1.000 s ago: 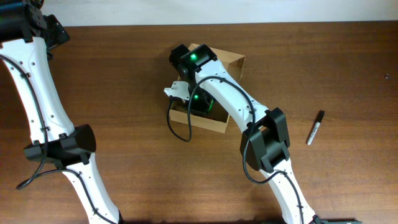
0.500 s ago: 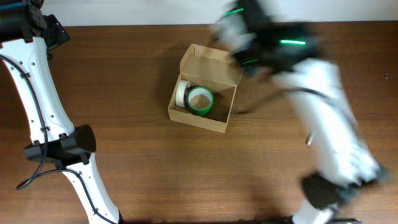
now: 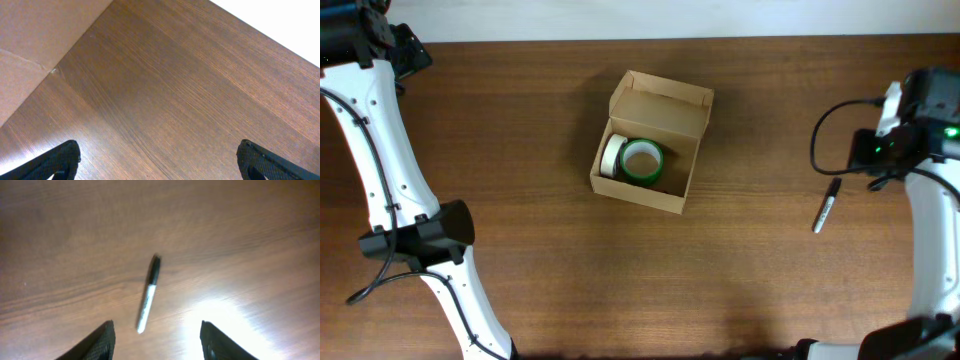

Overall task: Pack container
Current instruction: 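Move the right gripper to the black marker and grasp it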

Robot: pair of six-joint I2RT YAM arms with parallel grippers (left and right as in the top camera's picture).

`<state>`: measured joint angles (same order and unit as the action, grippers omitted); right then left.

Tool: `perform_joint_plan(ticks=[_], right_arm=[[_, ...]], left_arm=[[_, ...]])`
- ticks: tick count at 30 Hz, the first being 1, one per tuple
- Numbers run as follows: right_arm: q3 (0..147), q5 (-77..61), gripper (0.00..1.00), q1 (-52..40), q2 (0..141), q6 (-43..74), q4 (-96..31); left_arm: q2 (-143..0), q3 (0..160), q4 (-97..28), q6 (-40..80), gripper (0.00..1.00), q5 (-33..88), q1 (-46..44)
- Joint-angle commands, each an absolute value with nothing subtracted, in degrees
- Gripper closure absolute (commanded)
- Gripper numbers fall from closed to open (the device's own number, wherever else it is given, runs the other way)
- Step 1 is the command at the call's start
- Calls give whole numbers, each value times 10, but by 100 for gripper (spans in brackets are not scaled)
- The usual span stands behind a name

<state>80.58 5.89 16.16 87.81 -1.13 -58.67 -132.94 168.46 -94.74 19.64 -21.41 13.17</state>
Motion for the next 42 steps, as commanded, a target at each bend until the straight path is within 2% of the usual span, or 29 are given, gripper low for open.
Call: perform_joint_plan(ticks=[1,8,26,31,37,40,42], right_arm=[[736,-3,44,163,888,54,-547],[674,-13,44,168,933,78,-511],[674,-22,45,219,1083,120,-483],[674,-28,59,226,1101,143,-466],[674,-28,90,226,1113,155,-457],[674,-28,96,226,1113,155,-456],[674,-28,96,226,1113,155,-456]], left_arm=[[-1313,1682,-948,192,0,-216,135],[-1313,1682,-948,192,0,-216,135],[-1313,1682,-948,192,0,-216,135],[-1313,1682,-948,192,0,-216,135],[-1313,1682,-948,192,0,-216,135],[-1313,1682,-948,192,0,-216,135],[-1313,1682,-948,192,0,-216,135]])
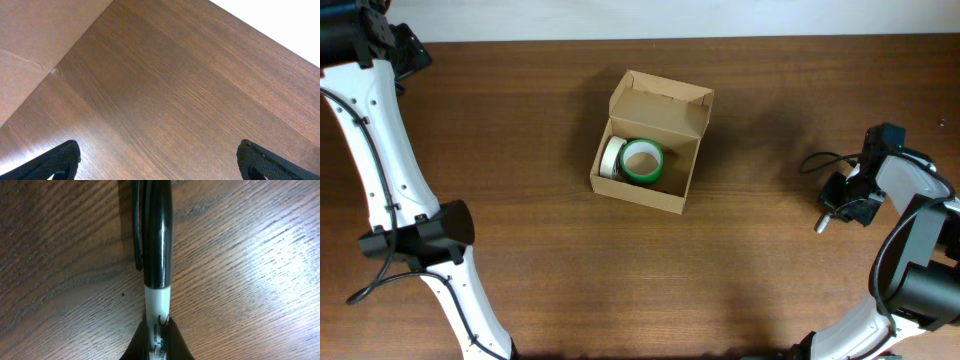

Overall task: Pack container
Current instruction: 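Move the right gripper to the black marker and grasp it, then carry the black marker into the box and release it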

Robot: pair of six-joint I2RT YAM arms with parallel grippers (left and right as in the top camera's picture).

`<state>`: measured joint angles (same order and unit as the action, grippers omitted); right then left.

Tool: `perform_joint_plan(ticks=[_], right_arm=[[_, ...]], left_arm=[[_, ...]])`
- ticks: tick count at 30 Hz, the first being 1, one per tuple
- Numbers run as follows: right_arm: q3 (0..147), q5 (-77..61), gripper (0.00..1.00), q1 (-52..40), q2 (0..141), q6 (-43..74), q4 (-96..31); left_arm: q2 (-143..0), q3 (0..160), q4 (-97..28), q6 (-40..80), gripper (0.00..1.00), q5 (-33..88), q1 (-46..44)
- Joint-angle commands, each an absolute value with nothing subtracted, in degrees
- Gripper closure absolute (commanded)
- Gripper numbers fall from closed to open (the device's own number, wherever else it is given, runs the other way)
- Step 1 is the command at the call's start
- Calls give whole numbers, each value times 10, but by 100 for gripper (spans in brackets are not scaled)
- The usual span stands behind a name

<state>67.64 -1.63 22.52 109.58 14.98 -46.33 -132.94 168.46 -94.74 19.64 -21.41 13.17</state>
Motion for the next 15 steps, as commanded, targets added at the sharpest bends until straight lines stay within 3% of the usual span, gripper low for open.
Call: perform_joint_plan(ticks=[1,9,15], right_arm=[[674,-28,96,226,1113,155,-456],[727,-71,96,226,1109,125,-478],[920,-86,96,208,1094,72,-591]], left_arm=[[-1313,1682,-948,192,0,-216,135],[-1313,1682,-948,192,0,-216,135],[-1313,1682,-948,192,0,-216,135]])
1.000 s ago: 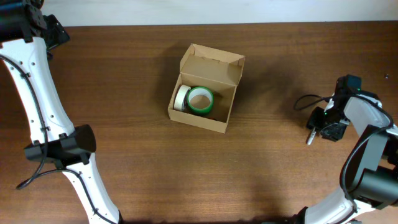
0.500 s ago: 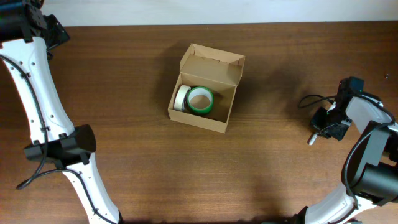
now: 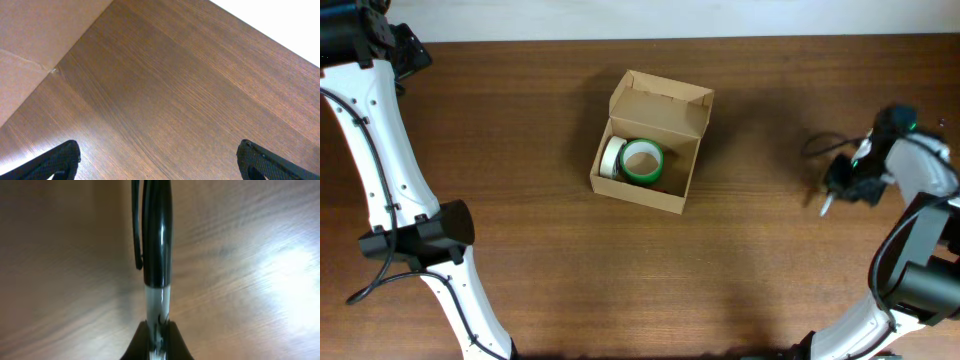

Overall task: Pack container
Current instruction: 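Carry the black marker into the box and release it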

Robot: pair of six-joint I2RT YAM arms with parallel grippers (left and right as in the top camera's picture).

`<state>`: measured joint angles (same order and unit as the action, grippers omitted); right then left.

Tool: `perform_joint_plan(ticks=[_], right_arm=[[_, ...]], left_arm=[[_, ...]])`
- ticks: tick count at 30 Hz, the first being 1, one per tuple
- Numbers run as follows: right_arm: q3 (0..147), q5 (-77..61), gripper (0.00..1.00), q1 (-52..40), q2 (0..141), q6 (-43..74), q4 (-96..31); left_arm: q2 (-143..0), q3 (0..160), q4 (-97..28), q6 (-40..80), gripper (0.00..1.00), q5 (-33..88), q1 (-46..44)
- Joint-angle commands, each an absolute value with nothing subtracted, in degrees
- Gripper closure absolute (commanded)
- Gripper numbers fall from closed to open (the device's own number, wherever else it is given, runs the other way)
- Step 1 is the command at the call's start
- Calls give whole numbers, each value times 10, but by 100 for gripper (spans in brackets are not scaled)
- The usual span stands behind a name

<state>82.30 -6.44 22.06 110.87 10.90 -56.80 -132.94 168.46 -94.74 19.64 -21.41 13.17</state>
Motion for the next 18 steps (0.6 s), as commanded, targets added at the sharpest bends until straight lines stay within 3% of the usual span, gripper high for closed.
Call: perform_joint_plan(ticks=[1,8,18], right_arm=[[968,-86,96,200,1094,60,-621],[1224,-84,96,77,1094,-94,-740],[1258,4,96,-209,1120,-297,-785]], left_arm=[[-1313,1682,-948,192,0,-216,135],[-1313,1682,-948,192,0,-216,135],[-1313,1682,-948,192,0,-216,135]])
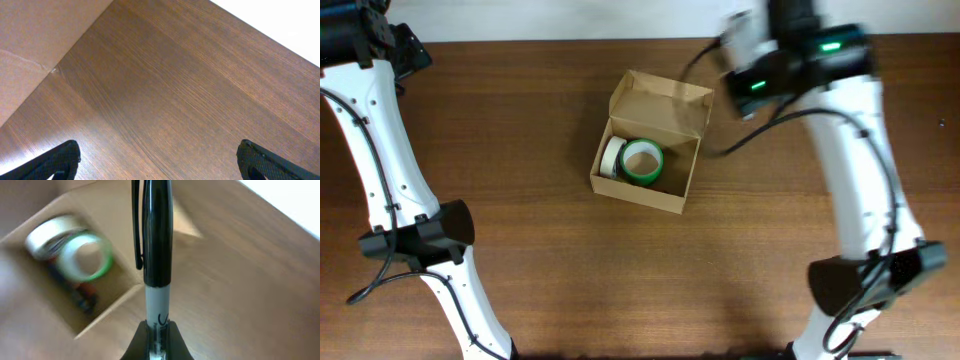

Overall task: Pack container
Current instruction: 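Carry the black marker into the box and release it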

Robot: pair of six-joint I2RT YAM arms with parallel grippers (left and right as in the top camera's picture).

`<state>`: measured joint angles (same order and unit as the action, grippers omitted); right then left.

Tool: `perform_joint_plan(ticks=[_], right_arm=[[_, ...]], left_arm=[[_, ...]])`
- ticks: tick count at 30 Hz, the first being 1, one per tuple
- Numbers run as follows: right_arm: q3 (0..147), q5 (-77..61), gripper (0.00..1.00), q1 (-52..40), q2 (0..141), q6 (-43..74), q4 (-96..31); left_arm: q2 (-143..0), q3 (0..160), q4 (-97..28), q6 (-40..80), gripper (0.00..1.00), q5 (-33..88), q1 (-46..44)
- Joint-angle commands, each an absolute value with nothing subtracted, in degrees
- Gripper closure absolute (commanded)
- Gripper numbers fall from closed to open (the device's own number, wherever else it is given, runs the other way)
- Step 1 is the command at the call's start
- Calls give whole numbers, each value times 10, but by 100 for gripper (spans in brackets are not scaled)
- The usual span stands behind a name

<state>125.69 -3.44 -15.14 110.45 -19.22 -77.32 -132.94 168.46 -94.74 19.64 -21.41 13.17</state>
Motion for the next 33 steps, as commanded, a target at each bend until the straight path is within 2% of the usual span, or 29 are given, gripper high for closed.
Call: perform_joint_plan(ticks=[1,13,21,33], right_arm=[[1258,5,96,-226,1124,-310,-787],[1257,-10,96,-332,1228,-356,-821],[1240,-50,96,-341,1281,-356,-830],[1151,-67,96,-341,1287,-351,-775]], left_arm=[[-1313,1682,-948,192,0,-216,135],[-1313,1682,-948,192,0,-216,135],[-1313,1682,-948,192,0,-216,135],[-1313,1682,-948,192,0,-216,135]])
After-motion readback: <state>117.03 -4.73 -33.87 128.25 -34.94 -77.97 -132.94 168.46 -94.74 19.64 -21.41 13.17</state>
